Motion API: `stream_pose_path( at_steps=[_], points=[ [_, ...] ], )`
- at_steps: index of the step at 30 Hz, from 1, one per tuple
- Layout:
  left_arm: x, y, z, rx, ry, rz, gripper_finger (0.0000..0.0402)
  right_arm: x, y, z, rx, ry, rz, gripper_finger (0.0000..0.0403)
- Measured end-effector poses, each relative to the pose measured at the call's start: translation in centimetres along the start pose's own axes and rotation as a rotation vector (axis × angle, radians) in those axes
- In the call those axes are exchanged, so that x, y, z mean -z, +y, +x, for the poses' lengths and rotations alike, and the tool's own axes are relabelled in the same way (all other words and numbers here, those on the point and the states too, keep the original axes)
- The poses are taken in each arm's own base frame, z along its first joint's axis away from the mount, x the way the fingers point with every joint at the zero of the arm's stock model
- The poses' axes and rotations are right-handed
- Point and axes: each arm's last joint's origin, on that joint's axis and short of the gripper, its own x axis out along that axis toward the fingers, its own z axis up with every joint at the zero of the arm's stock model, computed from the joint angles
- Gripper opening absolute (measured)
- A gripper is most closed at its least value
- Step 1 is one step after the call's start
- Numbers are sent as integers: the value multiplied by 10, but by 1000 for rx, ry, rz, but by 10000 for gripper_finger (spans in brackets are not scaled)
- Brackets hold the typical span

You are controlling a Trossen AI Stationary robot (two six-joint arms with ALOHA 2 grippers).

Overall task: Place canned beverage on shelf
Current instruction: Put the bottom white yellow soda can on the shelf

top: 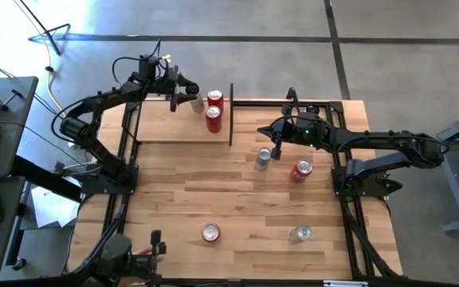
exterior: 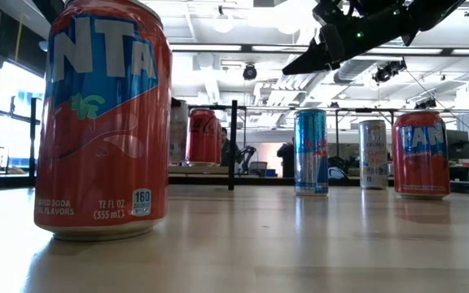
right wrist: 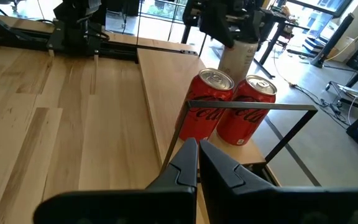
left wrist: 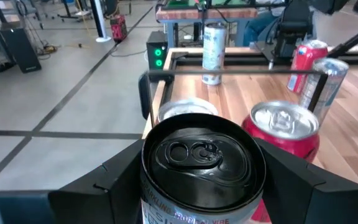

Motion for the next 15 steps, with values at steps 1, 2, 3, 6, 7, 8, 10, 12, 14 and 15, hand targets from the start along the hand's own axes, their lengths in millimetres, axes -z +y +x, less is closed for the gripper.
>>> stream_pose_path(
  at_steps=[1, 2, 3, 6, 7, 8, 10, 12, 14, 15],
  points=[
    [2, 0, 1, 2, 5, -7, 240, 0, 0, 0, 0, 0, 0, 0],
    [3, 0, 1, 4, 10, -10, 240, 0, 0, 0, 0, 0, 0, 0],
    [4, 0, 1, 5, 12, -12, 240, 0, 0, 0, 0, 0, 0, 0],
    [4, 0, 1, 8, 14, -14, 240, 0, 0, 0, 0, 0, 0, 0],
    [4, 0, 1, 6, 15, -13, 240, 0, 0, 0, 0, 1, 0, 0],
    [4, 0, 1, 4, 17, -14, 240, 0, 0, 0, 0, 1, 0, 0],
    [3, 0, 1, -8, 22, -11, 240, 0, 0, 0, -1, 2, 0, 0],
    [3, 0, 1, -21, 28, -13, 244, 1, 0, 0, -2, 6, 0, 0],
    [3, 0, 0, -32, 33, -13, 260, 1, 0, 0, -2, 6, 0, 0],
    [3, 0, 0, -33, 34, -15, 268, 1, 0, 0, -2, 6, 0, 0]
  ],
)
